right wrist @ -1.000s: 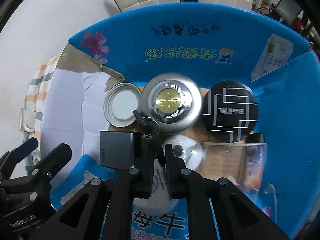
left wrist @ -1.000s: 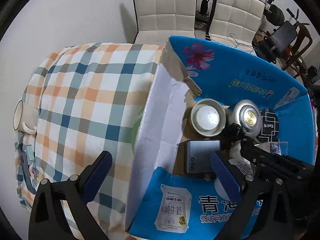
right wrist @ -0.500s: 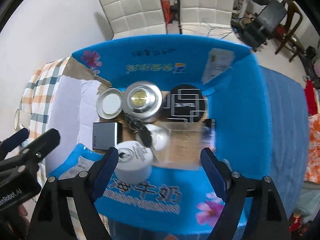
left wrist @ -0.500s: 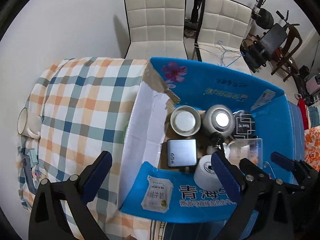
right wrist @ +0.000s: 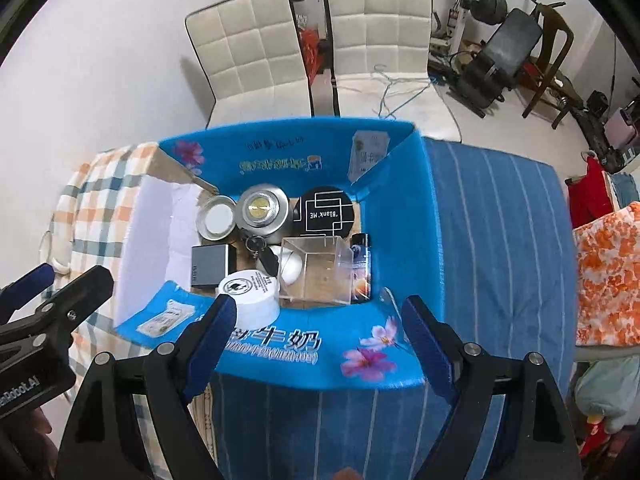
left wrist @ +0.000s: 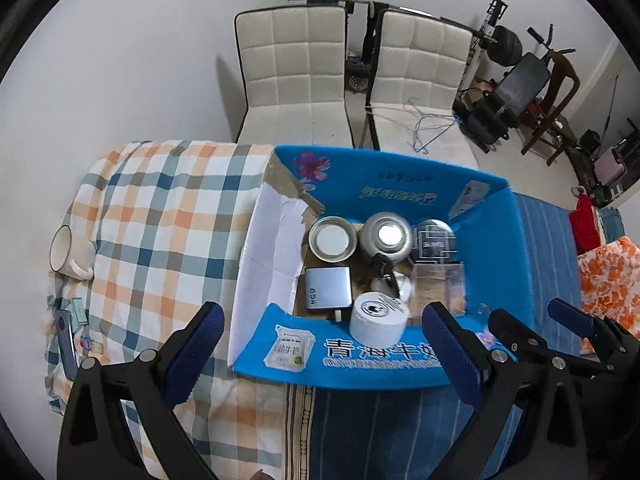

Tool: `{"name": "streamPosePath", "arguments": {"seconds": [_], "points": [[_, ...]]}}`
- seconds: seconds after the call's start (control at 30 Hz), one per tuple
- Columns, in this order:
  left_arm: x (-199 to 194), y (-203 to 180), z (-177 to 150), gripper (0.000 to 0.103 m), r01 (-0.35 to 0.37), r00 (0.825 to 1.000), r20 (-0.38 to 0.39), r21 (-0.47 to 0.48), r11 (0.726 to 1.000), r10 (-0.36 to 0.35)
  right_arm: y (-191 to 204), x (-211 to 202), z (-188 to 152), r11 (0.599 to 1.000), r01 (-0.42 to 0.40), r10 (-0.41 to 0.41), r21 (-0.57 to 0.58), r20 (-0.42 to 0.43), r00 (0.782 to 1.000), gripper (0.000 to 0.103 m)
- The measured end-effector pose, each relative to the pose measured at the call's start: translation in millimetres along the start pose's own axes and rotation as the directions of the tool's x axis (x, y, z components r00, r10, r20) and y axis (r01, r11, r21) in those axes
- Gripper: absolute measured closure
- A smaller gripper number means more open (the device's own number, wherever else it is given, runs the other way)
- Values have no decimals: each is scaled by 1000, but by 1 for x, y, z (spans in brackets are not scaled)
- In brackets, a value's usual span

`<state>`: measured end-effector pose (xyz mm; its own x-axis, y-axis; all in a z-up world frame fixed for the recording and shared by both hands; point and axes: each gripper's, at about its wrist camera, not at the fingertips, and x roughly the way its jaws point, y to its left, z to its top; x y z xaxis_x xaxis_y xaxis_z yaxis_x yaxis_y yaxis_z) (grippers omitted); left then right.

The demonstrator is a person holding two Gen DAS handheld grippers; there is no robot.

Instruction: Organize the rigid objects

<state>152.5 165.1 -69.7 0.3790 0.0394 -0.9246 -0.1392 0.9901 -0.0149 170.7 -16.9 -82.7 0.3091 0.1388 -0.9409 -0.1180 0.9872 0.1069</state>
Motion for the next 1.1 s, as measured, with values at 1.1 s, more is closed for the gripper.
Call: {"name": "streamPosePath", "arguments": {"seconds": [1.1], "points": [[-165,-3,-65,1,6,989,146,-24,1000,-2,-11,-230,-87,998,66,-61,-11,242,968,10]]}}
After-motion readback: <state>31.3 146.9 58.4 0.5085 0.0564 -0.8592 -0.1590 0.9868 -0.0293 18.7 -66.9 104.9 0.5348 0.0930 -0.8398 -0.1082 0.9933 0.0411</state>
